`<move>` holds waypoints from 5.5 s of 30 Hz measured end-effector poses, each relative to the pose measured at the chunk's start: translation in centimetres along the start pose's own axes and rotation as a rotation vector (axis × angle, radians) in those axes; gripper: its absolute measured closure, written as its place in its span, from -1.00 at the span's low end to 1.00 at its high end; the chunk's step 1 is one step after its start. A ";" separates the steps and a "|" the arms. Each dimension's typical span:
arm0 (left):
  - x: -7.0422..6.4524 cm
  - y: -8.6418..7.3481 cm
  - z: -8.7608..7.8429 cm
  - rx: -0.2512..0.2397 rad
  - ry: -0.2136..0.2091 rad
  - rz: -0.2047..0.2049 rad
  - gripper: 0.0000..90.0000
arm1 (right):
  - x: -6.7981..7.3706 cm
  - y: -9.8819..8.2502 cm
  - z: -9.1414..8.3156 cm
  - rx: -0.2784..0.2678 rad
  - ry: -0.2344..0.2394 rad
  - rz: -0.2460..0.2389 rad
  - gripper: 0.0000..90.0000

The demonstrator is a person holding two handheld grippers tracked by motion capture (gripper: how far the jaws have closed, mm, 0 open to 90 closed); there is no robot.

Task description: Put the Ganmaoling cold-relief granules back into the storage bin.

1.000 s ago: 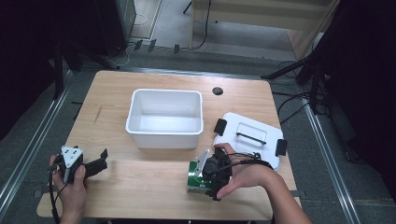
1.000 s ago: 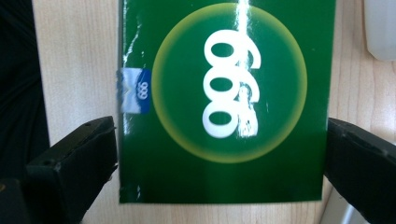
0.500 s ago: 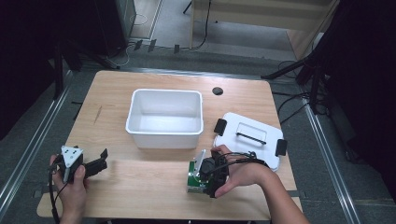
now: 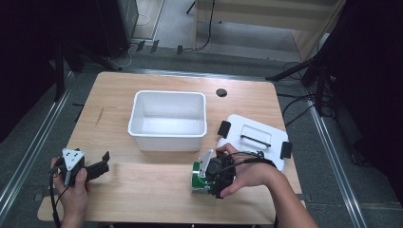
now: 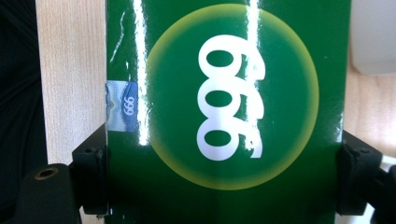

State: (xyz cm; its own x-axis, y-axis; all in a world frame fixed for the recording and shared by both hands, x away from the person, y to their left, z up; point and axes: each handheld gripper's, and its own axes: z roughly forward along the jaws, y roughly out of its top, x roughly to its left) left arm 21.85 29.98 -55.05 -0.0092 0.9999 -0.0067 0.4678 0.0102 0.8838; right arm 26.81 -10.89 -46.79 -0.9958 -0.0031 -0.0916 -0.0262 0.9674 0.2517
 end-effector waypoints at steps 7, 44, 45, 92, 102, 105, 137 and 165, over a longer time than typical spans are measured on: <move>0.0 0.0 0.0 -0.001 0.001 0.000 -0.95 | -0.2 0.0 -1.5 -0.016 -0.006 -0.007 -0.65; 0.0 0.0 0.0 0.001 0.000 -0.001 -0.95 | -4.6 1.6 -10.0 -0.033 -0.051 -0.024 -0.65; 0.0 0.0 0.0 0.000 0.000 -0.001 -0.95 | -4.7 1.7 -10.1 -0.033 -0.053 -0.025 -0.65; 0.2 0.0 0.1 0.000 -0.010 -0.017 -0.95 | -13.4 7.9 -12.2 -0.029 -0.044 -0.028 -0.64; 0.2 0.0 0.1 0.000 -0.013 -0.020 -0.95 | -14.9 9.3 -11.4 -0.013 -0.060 -0.013 -0.64; 0.2 0.0 0.1 0.000 -0.012 -0.021 -0.95 | -15.5 9.7 -11.0 -0.017 -0.062 -0.029 -0.64; 0.3 0.0 0.1 0.003 -0.017 -0.023 -0.95 | -17.2 8.8 -6.0 -0.013 -0.066 -0.062 -0.64; 0.2 0.0 0.1 0.000 -0.011 -0.021 -0.95 | -17.2 7.8 -2.9 -0.011 -0.045 -0.077 -0.65</move>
State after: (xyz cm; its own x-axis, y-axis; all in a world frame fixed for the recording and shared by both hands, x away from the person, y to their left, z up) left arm 21.97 30.15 -55.08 -0.0092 0.9995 -0.0301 0.4680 0.0309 0.8832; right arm 43.46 -4.05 -40.45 -0.9858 -0.0654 -0.1546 -0.1034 0.9620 0.2526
